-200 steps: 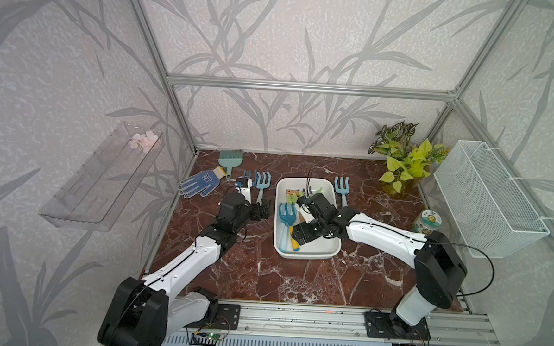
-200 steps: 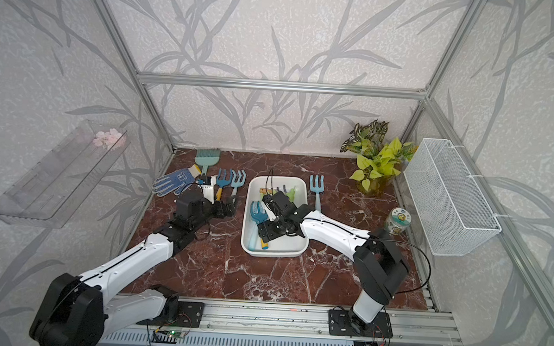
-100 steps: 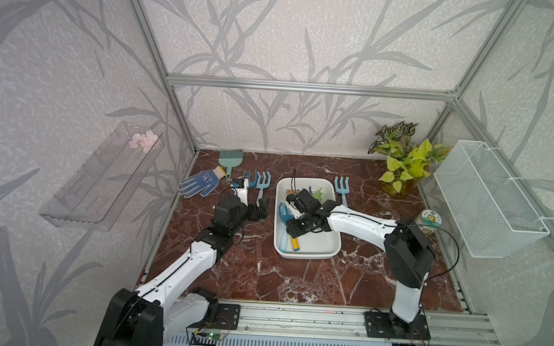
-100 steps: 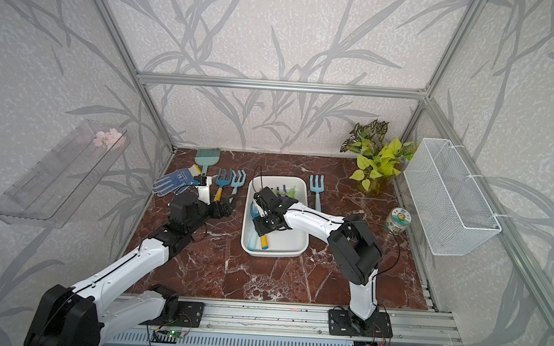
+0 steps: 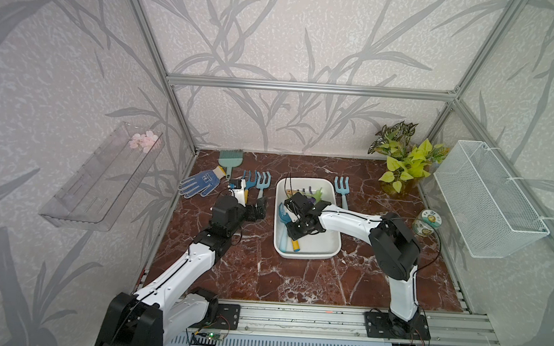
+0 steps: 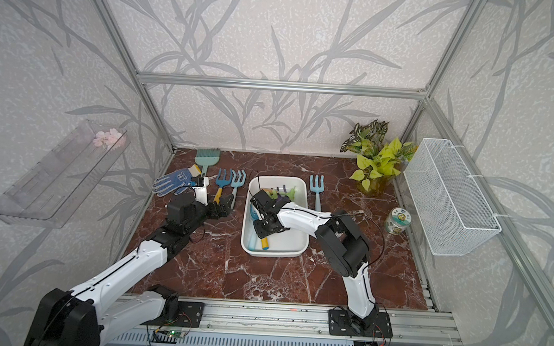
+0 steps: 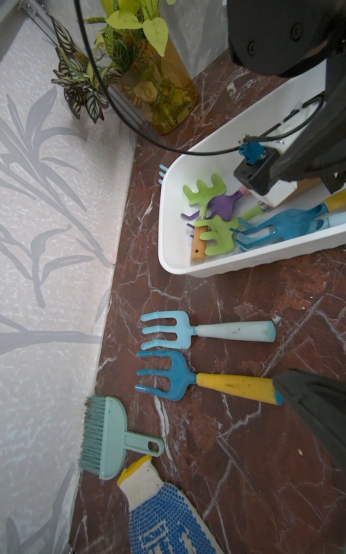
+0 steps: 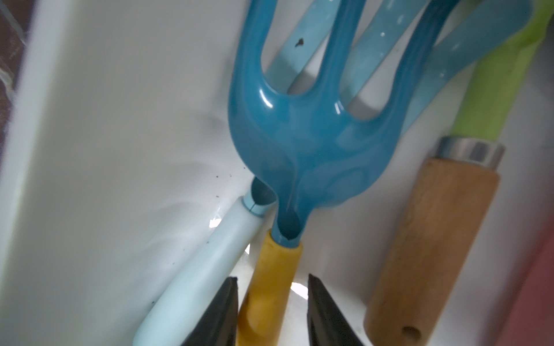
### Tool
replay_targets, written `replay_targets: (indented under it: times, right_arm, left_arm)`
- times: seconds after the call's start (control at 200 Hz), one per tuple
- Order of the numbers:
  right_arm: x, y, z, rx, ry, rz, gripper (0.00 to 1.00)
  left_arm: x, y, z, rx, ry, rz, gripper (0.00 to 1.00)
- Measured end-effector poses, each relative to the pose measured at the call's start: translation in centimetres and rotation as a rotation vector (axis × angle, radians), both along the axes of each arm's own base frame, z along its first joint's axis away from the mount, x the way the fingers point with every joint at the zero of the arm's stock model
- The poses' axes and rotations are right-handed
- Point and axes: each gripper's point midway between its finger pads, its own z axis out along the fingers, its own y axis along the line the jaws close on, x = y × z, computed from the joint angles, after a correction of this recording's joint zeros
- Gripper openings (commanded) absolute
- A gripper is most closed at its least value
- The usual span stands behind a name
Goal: Take the hand rake out of the storage box
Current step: Pick up the rake from the storage box.
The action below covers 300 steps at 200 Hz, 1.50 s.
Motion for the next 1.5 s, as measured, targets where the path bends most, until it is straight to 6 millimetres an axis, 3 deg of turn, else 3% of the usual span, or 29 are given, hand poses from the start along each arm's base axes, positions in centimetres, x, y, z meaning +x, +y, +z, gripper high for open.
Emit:
replay_targets:
  times: [0.375,0.555,0.685,0.975,1.115,1.315,1.5]
  right_arm:
    - [0.2,0.2,0.0,-0.008,0.008,-0.004,0.45]
    - [0.3,0.3,-0.4,-0.02,0.021,-0.007,0.4]
    - [0.2,0.2,-0.9,-0.029,0.033,-0.01,0.26]
    - [0.0,-0.1,-0.5,-0.027,0.032,-0.025,0.22]
    - [0.0,-0.3,1.7,0.004,-0.002,-0.028,0.2]
    - [0.4,-0.8,6.4,0.083,-0.08,-0.042,0.19]
    - [1.0,-3.0,10.2,0.102,-0.163,-0.076,0.19]
  left_arm:
    - [0.0,0.0,0.0,-0.007,-0.003,-0.002,1.0]
    - [0.0,0.0,0.0,-0.008,-0.003,-0.005,1.0]
    - [0.0,0.0,0.0,-0.008,-0.003,-0.004,1.0]
    - [0.0,0.0,0.2,-0.01,-0.009,-0.004,1.0]
    - [0.0,0.0,0.4,-0.012,-0.015,-0.005,1.0]
    - [-0.1,0.0,0.5,-0.017,-0.016,-0.005,1.0]
    - [0.2,0.1,-0.5,-0.037,0.046,0.014,1.0]
